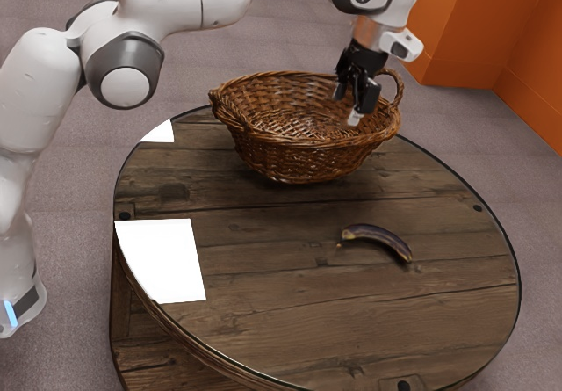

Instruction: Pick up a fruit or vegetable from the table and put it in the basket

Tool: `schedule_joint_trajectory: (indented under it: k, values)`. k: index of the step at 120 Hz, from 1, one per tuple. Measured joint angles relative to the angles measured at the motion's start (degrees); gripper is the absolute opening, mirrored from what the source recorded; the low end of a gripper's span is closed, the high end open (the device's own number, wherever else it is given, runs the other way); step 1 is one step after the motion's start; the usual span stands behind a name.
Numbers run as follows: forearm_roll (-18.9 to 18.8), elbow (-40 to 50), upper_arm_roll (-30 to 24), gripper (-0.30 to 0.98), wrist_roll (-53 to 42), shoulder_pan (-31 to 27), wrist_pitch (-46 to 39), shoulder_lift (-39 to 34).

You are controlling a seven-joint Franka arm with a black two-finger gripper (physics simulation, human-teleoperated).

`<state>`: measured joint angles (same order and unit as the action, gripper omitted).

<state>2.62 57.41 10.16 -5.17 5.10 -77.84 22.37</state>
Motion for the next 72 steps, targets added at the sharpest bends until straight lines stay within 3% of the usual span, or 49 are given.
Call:
schedule_joint_trajectory:
  k: [34, 55, 72]
  values:
    - [0.0, -0.1, -1.1, 0.69, -1.0, 0.3, -2.7, -0.2]
    - [-1.7, -0.2, -4.7, 0.68, -0.9, 9.2, -2.6, -0.6]
    - [-3.5, 0.0, -7.4, 0.68, -0.9, 10.5, -3.9, 1.4]
